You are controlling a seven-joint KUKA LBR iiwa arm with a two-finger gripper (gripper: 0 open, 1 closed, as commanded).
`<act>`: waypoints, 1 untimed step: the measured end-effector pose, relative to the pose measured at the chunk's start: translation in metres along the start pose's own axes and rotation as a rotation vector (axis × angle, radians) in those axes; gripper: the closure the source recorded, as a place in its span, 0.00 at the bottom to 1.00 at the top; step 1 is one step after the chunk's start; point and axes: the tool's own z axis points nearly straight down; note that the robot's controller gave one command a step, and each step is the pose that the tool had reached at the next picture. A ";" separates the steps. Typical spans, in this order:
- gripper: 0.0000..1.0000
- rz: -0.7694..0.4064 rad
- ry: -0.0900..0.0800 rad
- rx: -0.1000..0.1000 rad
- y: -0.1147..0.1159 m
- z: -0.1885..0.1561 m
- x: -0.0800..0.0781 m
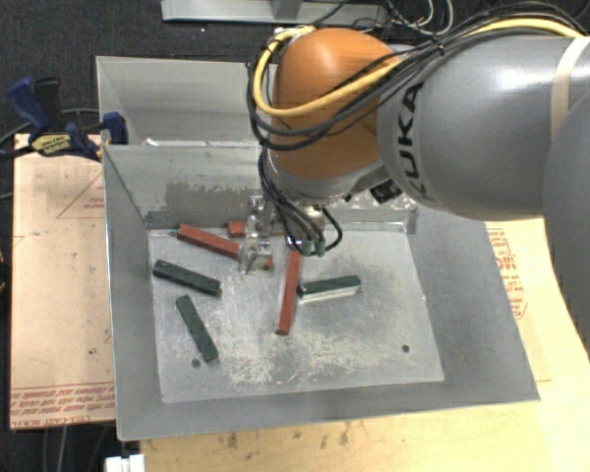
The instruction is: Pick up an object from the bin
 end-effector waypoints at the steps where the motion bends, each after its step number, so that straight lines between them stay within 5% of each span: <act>1: 0.00 -0.097 0.002 -0.001 0.058 0.088 -0.052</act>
Offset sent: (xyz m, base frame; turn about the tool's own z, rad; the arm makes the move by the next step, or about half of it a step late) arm 0.0000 0.0000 0.0000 0.0000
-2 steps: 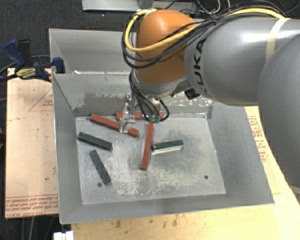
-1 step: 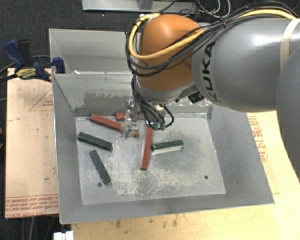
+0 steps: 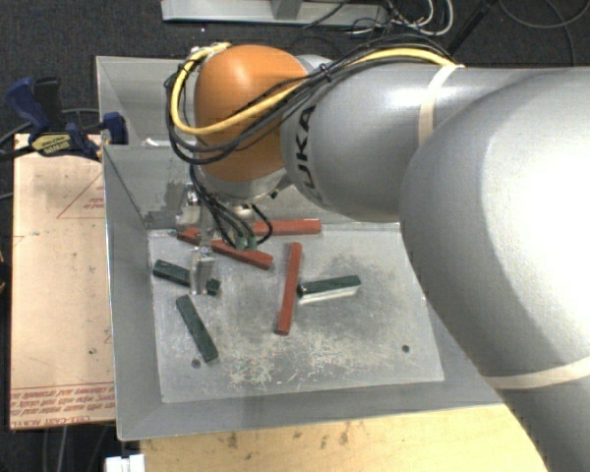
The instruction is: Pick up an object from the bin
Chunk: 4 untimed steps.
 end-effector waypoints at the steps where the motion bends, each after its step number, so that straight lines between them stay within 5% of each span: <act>1: 0.00 0.000 -0.003 0.000 0.000 -0.001 -0.001; 2: 1.00 -0.054 -0.031 -0.010 0.014 0.066 0.034; 3: 1.00 -0.054 -0.031 -0.010 0.014 0.066 0.034; 4: 1.00 -0.051 -0.002 0.000 0.010 -0.050 0.032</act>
Offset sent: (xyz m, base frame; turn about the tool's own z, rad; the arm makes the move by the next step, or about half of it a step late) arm -0.0443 0.0055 -0.0790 -0.0561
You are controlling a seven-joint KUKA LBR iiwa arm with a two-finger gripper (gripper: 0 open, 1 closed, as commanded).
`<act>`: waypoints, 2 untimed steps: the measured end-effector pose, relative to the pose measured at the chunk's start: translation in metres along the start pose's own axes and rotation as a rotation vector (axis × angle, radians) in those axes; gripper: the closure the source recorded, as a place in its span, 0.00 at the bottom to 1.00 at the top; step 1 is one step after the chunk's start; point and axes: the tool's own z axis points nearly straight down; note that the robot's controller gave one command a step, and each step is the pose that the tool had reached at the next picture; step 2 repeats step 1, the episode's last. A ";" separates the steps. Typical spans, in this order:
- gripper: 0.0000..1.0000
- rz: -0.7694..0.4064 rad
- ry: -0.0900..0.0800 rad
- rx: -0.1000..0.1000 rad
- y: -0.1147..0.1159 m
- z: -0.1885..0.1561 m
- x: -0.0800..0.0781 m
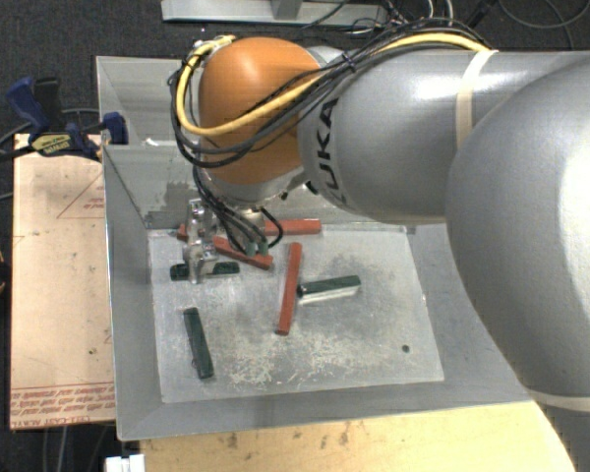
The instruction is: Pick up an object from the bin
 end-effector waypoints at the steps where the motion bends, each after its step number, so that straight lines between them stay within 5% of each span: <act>1: 1.00 0.000 0.000 0.000 0.000 0.000 0.000; 2: 1.00 0.000 0.000 0.000 0.000 0.000 0.000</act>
Offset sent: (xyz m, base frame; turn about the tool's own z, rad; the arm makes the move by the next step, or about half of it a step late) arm 0.0374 -0.0298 0.1733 -0.2173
